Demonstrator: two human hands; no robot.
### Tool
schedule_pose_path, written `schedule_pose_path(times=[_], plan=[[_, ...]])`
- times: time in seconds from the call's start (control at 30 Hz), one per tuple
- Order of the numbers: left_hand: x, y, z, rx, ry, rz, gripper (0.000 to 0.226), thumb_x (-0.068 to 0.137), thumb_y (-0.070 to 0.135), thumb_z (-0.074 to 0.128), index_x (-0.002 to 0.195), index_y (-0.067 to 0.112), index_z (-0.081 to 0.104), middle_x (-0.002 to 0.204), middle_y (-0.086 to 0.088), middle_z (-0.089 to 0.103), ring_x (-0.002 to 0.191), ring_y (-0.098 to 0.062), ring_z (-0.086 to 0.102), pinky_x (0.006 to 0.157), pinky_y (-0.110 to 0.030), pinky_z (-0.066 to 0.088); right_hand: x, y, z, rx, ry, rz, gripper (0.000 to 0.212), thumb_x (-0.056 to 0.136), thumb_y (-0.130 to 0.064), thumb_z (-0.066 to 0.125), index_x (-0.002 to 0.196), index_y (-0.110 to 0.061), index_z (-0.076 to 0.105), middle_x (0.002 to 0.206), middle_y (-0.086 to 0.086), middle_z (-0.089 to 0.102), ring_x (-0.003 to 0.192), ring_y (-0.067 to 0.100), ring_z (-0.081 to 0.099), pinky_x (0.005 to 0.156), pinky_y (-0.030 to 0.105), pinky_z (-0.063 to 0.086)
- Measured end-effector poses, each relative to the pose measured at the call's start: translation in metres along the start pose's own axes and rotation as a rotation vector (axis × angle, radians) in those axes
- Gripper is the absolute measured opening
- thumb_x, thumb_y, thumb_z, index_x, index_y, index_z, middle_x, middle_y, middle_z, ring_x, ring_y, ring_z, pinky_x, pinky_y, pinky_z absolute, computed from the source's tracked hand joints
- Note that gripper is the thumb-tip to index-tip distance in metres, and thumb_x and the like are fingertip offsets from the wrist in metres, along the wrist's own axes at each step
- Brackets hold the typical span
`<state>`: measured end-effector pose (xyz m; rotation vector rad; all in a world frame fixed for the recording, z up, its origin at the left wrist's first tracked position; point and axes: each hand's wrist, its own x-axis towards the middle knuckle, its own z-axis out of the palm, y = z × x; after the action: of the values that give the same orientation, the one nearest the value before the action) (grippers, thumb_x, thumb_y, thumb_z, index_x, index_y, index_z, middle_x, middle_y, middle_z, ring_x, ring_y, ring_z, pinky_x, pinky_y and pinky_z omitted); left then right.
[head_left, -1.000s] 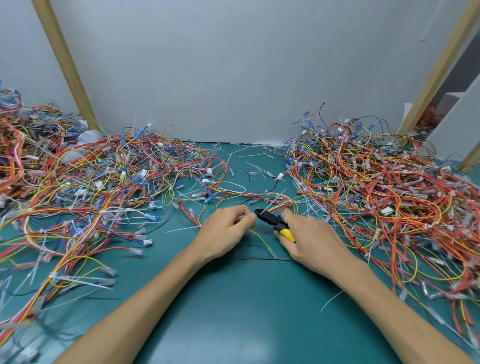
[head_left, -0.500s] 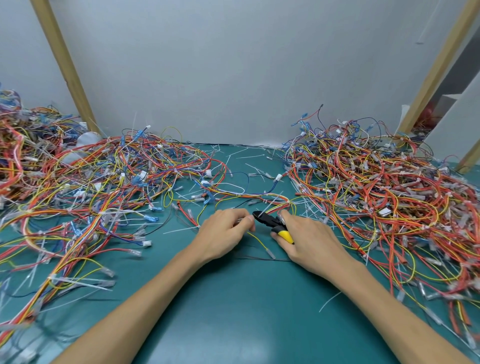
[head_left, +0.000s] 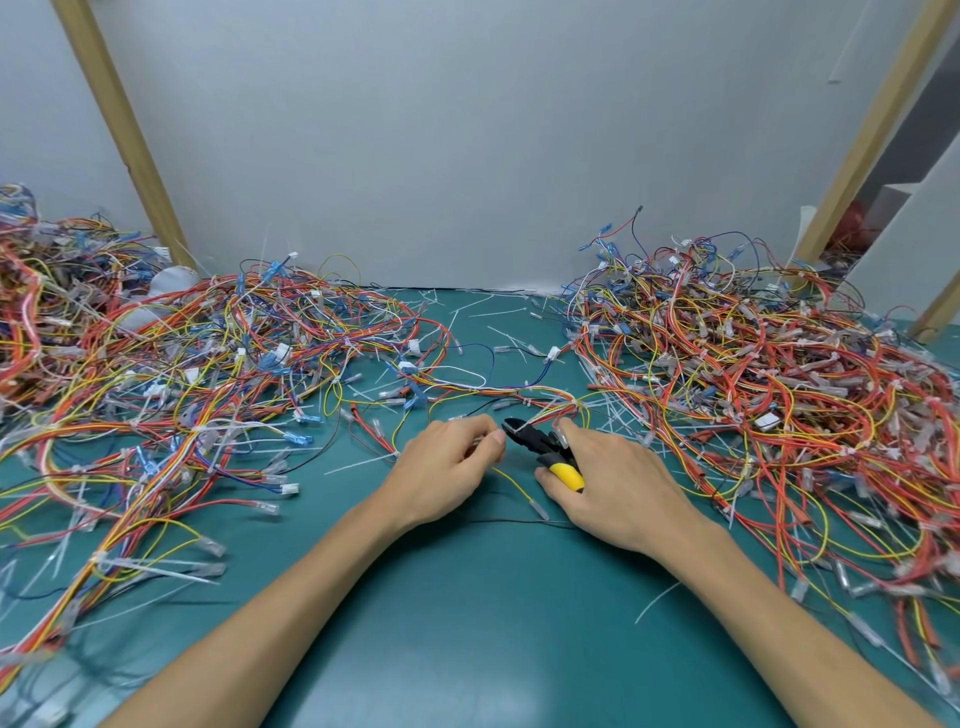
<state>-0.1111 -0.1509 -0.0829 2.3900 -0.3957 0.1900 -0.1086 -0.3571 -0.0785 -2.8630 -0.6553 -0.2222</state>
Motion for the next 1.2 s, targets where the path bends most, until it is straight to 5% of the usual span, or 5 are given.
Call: schedule_pose_path(times=[0.23, 0.63, 0.93, 1.2], plan=[[-0.0028, 0.0015, 0.0023, -0.053, 0.02, 0.078, 0.025, 0.102, 0.026, 0.041, 0.08, 0.025, 0.053, 0.056, 0.019, 0.049, 0.055, -0.003, 0.043, 0.056, -0.027, 0.027, 0.0009, 0.0022, -0.0014, 0.04, 0.015, -0.012, 0.027, 0.092, -0.053, 0.046, 0.098, -0.029, 0.037, 0.091, -0.006, 0.059, 0.088, 0.026, 0.058, 0.065, 0.038, 0.039], [-0.0047, 0.0042, 0.0031, -0.074, 0.031, 0.089, 0.025, 0.103, 0.026, 0.041, 0.081, 0.026, 0.053, 0.055, 0.016, 0.047, 0.054, -0.007, 0.043, 0.055, -0.026, 0.028, 0.0026, 0.0073, -0.0002, -0.008, 0.027, -0.041, 0.021, 0.095, -0.048, 0.046, 0.098, -0.03, 0.037, 0.069, -0.008, 0.045, 0.073, 0.03, 0.056, 0.056, 0.037, 0.031], [-0.0046, 0.0035, 0.0022, -0.051, 0.018, 0.065, 0.025, 0.102, 0.025, 0.041, 0.081, 0.023, 0.055, 0.053, 0.012, 0.046, 0.056, -0.007, 0.043, 0.055, -0.026, 0.027, 0.0036, 0.0072, 0.0006, -0.048, 0.022, -0.04, 0.022, 0.095, -0.048, 0.047, 0.098, -0.029, 0.035, 0.083, -0.002, 0.062, 0.081, 0.032, 0.06, 0.058, 0.037, 0.032], [-0.0042, 0.0033, 0.0028, -0.051, 0.028, 0.058, 0.026, 0.103, 0.027, 0.039, 0.079, 0.028, 0.051, 0.056, 0.019, 0.049, 0.057, -0.005, 0.045, 0.057, -0.03, 0.027, 0.0023, 0.006, 0.0031, -0.053, 0.056, -0.03, 0.025, 0.093, -0.054, 0.044, 0.091, -0.033, 0.029, 0.067, -0.008, 0.042, 0.076, 0.03, 0.059, 0.056, 0.038, 0.028]])
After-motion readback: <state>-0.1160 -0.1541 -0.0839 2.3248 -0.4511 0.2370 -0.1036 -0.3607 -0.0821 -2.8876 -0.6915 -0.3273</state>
